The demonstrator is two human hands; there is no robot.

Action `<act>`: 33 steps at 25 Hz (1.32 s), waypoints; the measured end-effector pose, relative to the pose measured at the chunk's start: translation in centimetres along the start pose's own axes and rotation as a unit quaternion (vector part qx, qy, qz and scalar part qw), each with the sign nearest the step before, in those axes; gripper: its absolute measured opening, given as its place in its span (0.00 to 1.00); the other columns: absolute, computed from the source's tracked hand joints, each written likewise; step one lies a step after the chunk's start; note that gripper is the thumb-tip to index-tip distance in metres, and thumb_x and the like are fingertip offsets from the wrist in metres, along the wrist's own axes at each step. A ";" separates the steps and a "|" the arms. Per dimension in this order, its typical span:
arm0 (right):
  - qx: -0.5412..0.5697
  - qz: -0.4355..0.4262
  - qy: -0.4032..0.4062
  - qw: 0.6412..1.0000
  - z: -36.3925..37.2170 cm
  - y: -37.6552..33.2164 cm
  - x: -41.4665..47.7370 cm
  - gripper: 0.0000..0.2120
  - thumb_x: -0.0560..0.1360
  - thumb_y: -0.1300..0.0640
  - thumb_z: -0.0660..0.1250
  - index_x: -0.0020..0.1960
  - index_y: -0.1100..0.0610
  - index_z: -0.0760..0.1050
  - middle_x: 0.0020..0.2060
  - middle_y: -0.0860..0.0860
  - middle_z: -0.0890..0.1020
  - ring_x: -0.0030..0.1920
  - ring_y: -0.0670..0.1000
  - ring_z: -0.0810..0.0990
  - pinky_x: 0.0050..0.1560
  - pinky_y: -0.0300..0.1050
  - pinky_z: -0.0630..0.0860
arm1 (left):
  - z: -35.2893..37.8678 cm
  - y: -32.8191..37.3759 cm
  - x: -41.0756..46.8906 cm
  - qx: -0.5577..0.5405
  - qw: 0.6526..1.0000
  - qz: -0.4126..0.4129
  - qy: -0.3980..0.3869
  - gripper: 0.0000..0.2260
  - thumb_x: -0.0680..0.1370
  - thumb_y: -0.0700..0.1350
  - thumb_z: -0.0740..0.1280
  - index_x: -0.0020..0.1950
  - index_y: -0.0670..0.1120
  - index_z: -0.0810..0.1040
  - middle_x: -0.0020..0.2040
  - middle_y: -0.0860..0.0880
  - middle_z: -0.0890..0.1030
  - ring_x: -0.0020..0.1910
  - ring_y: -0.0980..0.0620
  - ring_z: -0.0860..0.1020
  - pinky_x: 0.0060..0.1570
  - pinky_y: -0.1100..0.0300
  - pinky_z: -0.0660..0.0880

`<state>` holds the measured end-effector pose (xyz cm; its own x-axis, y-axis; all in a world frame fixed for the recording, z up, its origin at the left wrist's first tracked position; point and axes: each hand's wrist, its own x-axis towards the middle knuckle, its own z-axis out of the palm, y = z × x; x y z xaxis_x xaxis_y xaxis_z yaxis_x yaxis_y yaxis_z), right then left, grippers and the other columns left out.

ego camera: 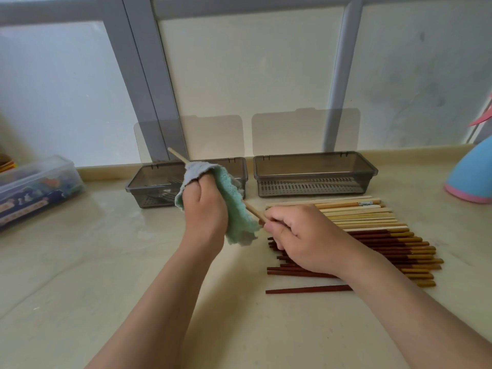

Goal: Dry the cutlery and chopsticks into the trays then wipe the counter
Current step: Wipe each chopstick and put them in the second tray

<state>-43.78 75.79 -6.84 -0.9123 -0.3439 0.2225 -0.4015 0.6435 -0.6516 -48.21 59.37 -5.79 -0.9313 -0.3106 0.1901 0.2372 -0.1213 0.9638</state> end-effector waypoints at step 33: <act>0.351 0.089 0.454 0.814 -8.9 2.1 6.4 0.05 0.78 0.64 0.70 0.52 0.58 0.82 0.45 0.54 0.84 0.46 0.51 0.85 0.47 0.43 0.82 | -0.3 0.4 -2.5 0.175 0.922 -0.043 -0.343 0.19 0.83 0.42 0.58 0.33 0.44 0.75 0.28 0.51 0.77 0.28 0.54 0.75 0.31 0.63 0.74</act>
<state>-51.13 81.01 -0.33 -0.7619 0.5650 0.3168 -0.4032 -0.0309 -0.9146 -45.70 59.78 -5.94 -0.9266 0.3699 0.0677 0.1624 0.2313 0.9592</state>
